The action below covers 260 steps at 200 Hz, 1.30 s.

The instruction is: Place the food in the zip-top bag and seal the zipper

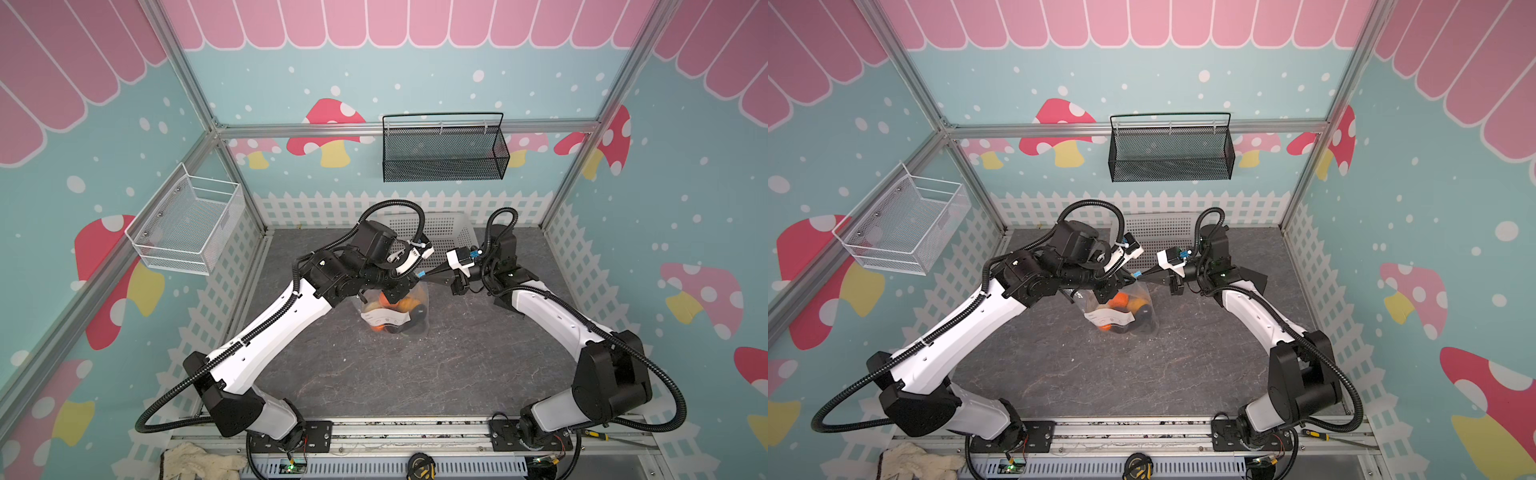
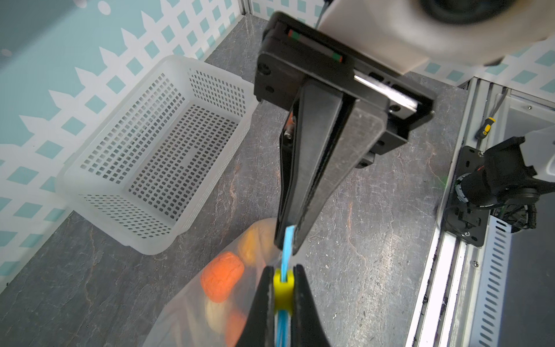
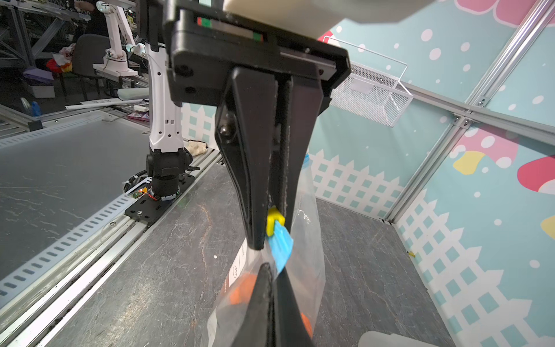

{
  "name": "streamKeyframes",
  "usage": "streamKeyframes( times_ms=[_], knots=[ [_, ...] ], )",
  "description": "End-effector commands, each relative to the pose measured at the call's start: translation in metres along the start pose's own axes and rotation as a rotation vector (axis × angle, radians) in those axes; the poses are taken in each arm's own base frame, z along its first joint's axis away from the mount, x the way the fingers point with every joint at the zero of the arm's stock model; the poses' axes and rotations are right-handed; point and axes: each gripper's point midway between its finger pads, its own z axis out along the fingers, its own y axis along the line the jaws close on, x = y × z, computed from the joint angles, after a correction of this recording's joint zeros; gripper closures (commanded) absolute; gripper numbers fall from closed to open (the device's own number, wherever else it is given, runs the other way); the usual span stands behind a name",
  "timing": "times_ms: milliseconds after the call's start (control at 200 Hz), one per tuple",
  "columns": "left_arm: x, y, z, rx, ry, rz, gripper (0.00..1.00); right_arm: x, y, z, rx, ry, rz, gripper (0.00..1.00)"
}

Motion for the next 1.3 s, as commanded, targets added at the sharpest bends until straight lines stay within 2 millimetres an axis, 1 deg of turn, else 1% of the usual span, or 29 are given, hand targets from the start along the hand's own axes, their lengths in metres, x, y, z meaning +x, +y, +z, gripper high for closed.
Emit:
streamKeyframes(
  times_ms=[0, 210, 440, 525, 655, 690, 755, 805, 855, 910, 1031, 1126, 1181, 1296],
  knots=[
    [0.006, 0.005, -0.015, -0.044, 0.004, 0.030, 1.00, -0.007, -0.001, -0.004, 0.006, 0.001, -0.035, 1.00],
    [0.014, 0.010, -0.020, -0.086, 0.019, 0.027, 1.00, -0.006, -0.002, -0.006, 0.019, 0.009, -0.035, 1.00],
    [0.015, 0.015, -0.025, -0.111, 0.015, 0.031, 1.00, -0.006, -0.003, -0.008, 0.030, 0.017, -0.042, 1.00],
    [0.015, 0.015, -0.024, -0.107, 0.018, 0.033, 1.00, -0.006, -0.002, -0.008, 0.029, 0.018, -0.050, 1.00],
    [0.009, 0.008, -0.022, -0.062, 0.000, 0.028, 1.00, -0.011, 0.000, -0.006, 0.007, 0.003, -0.045, 1.00],
    [0.006, 0.005, -0.023, -0.047, -0.010, 0.026, 1.00, -0.012, 0.001, -0.005, -0.002, -0.004, -0.044, 0.94],
    [0.002, 0.002, -0.023, -0.031, -0.019, 0.026, 1.00, -0.015, 0.002, -0.002, -0.012, -0.009, -0.043, 0.79],
    [0.000, 0.001, -0.022, -0.024, -0.022, 0.029, 1.00, -0.018, 0.003, -0.001, -0.024, -0.017, -0.045, 0.71],
    [-0.002, 0.000, -0.021, -0.019, -0.023, 0.029, 1.00, -0.020, 0.004, 0.001, -0.032, -0.024, -0.047, 0.66],
    [-0.002, -0.001, -0.019, -0.014, -0.021, 0.031, 1.00, -0.023, 0.006, 0.002, -0.041, -0.030, -0.056, 0.64],
    [-0.001, -0.002, -0.018, -0.008, -0.016, 0.032, 1.00, -0.027, 0.007, 0.003, -0.048, -0.040, -0.065, 0.64],
    [-0.001, -0.003, -0.018, -0.004, -0.015, 0.033, 1.00, -0.031, 0.007, 0.005, -0.053, -0.050, -0.071, 0.66],
    [-0.002, -0.003, -0.018, -0.004, -0.019, 0.032, 1.00, -0.032, 0.006, 0.006, -0.054, -0.053, -0.071, 0.67],
    [-0.003, -0.004, -0.018, -0.002, -0.019, 0.035, 1.00, -0.036, 0.007, 0.009, -0.067, -0.062, -0.076, 0.74]
  ],
)
